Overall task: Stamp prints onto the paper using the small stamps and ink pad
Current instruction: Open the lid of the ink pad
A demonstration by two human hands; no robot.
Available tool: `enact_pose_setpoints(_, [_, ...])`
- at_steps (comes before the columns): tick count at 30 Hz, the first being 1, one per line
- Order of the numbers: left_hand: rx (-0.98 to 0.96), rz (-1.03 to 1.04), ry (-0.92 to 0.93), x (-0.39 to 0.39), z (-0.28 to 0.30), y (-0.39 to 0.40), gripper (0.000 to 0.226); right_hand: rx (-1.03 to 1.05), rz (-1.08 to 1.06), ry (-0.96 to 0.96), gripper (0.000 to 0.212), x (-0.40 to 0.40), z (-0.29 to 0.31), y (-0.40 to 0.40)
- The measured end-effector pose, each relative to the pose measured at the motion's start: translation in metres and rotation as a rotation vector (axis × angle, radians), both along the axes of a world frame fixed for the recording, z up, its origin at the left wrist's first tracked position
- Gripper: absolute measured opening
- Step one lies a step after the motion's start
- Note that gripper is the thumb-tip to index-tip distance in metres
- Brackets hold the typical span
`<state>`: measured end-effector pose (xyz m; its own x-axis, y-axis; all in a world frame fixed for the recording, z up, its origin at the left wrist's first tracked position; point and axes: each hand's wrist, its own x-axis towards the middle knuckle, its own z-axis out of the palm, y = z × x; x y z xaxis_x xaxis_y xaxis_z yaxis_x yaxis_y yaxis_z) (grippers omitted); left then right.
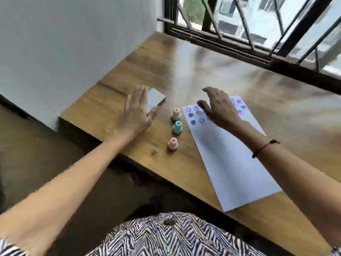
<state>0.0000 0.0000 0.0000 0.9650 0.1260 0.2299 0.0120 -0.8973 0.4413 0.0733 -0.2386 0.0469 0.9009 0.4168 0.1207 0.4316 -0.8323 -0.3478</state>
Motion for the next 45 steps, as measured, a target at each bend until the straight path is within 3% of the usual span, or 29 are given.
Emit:
enact_pose_setpoints(3, [-0.048, 0.234, 0.05, -0.033, -0.012, 0.031, 0.088, 0.042, 0.163, 0.042, 0.051, 0.0, 0.01, 0.064])
enact_pose_setpoints(9, [-0.239, 0.284, 0.01, -0.023, -0.012, 0.005, 0.097, -0.167, 0.309, 0.144, 0.063, -0.004, 0.011, 0.133])
enact_pose_setpoints(14, [-0.239, 0.381, 0.014, -0.027, -0.015, 0.007, 0.102, -0.25, 0.301, 0.175, 0.072, -0.014, -0.003, 0.169])
enact_pose_setpoints(19, [-0.202, 0.376, 0.011, -0.029, -0.017, 0.006, 0.1, -0.323, 0.294, 0.169, 0.066, -0.012, -0.005, 0.181])
enact_pose_setpoints(23, [-0.253, 0.4, -0.013, -0.029, -0.016, 0.005, 0.099, -0.323, 0.337, 0.201, 0.047, -0.002, 0.009, 0.18])
enact_pose_setpoints(25, [-0.274, 0.403, -0.01, -0.03, -0.015, 0.006, 0.1, -0.359, 0.327, 0.312, 0.042, 0.009, 0.023, 0.178])
enact_pose_setpoints(27, [-0.289, 0.384, 0.006, -0.032, -0.015, 0.007, 0.101, -0.298, 0.315, 0.584, 0.039, 0.029, 0.038, 0.171])
enact_pose_setpoints(30, [-0.312, 0.35, 0.012, -0.039, -0.017, 0.009, 0.101, -0.039, 0.232, 0.969, 0.033, 0.058, 0.048, 0.152])
enact_pose_setpoints(34, [-0.269, 0.337, -0.004, -0.044, -0.015, 0.009, 0.1, 0.309, 0.107, 1.136, 0.029, 0.085, 0.043, 0.13])
enact_pose_setpoints(36, [-0.265, 0.335, -0.007, -0.044, -0.013, 0.009, 0.099, 0.347, 0.03, 1.097, 0.034, 0.093, 0.04, 0.121])
enact_pose_setpoints(40, [-0.279, 0.327, 0.001, -0.043, -0.009, 0.007, 0.097, 0.178, -0.051, 0.847, 0.031, 0.089, 0.034, 0.106])
enact_pose_setpoints(45, [-0.311, 0.349, -0.156, -0.053, 0.001, 0.0, 0.072, -0.103, 0.065, 0.264, 0.024, 0.052, 0.045, 0.1])
